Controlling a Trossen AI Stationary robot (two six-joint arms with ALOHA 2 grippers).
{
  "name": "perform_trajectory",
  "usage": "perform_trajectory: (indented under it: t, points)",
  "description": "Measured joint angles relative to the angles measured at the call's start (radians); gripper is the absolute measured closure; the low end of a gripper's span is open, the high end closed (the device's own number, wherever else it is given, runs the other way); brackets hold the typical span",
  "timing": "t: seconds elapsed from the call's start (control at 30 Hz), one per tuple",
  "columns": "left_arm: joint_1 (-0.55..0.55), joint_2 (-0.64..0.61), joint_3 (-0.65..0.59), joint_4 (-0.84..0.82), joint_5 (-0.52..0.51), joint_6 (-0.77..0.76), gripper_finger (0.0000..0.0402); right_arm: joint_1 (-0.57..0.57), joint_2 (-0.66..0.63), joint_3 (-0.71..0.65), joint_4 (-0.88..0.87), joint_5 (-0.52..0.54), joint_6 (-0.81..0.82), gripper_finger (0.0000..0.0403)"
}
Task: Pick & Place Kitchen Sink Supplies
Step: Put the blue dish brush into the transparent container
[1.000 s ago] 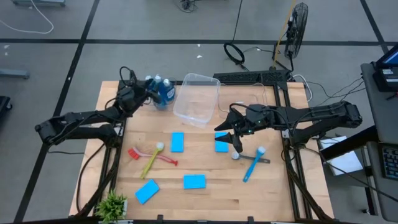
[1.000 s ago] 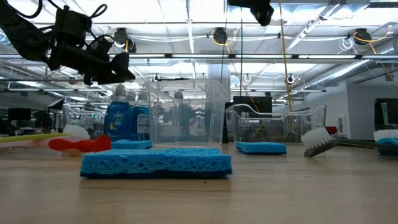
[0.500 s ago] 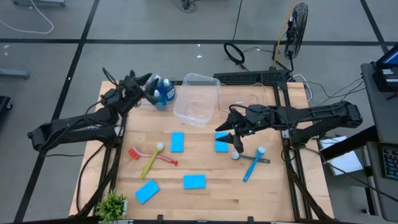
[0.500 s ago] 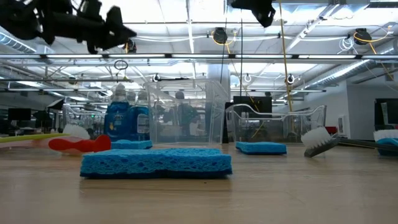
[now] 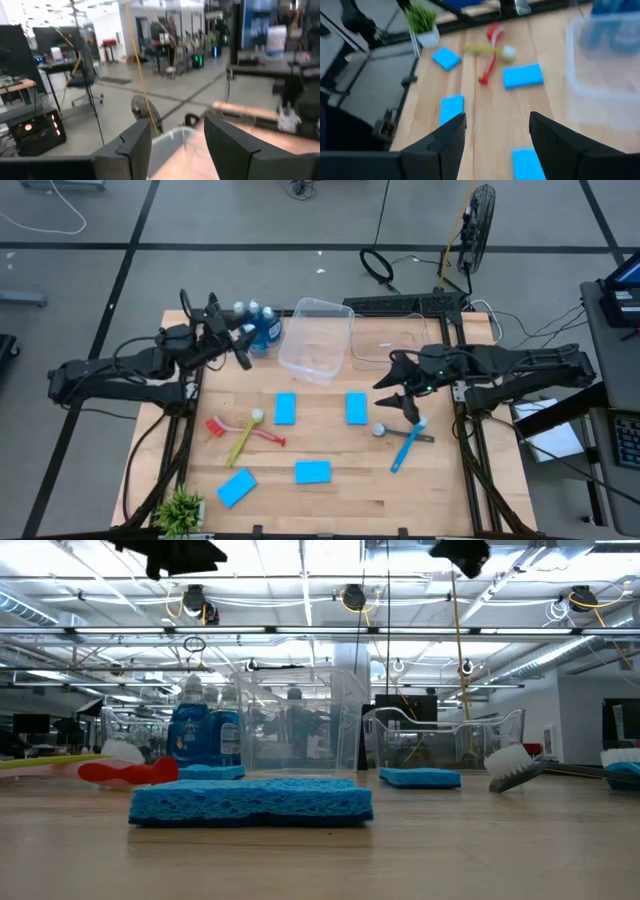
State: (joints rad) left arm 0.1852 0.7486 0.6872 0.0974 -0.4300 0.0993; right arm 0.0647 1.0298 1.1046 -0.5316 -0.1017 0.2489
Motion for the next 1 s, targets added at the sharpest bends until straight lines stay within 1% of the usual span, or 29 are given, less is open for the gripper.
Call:
perform_trajectory:
  t: [0.1,0.23,0.37,0.5,0.67,0.83,0.93,1.0]
  points:
    - [-0.062,-0.001,0.047,-0.108,-0.034,-0.028,0.0238,0.002,-0.031,0.000,-0.089,0.000,0.015,0.0195]
    - [-0.144,0.000,0.086,-0.239,-0.068,-0.113,0.0253,0.002,-0.064,0.000,-0.184,0.000,0.037,0.0195]
    - [-0.223,-0.001,0.098,-0.319,-0.110,-0.202,0.0267,0.002,-0.094,-0.005,-0.221,0.001,0.028,0.0195]
    - [-0.294,0.000,0.098,-0.390,-0.152,-0.308,0.0275,0.002,-0.148,-0.063,-0.193,0.013,0.024,0.0195]
    - [-0.357,0.011,0.097,-0.516,-0.179,-0.448,0.0279,0.002,-0.244,-0.196,-0.100,0.028,0.074,0.0195]
    - [-0.385,0.010,0.096,-0.674,-0.182,-0.659,0.0279,0.002,-0.343,-0.347,0.020,0.023,0.137,0.0195]
    - [-0.402,0.008,0.066,-0.668,-0.211,-0.716,0.0279,0.002,-0.392,-0.428,0.080,0.021,0.174,0.0195]
    - [-0.413,0.010,0.029,-0.628,-0.239,-0.731,0.0279,0.003,-0.417,-0.474,0.116,0.020,0.194,0.0195]
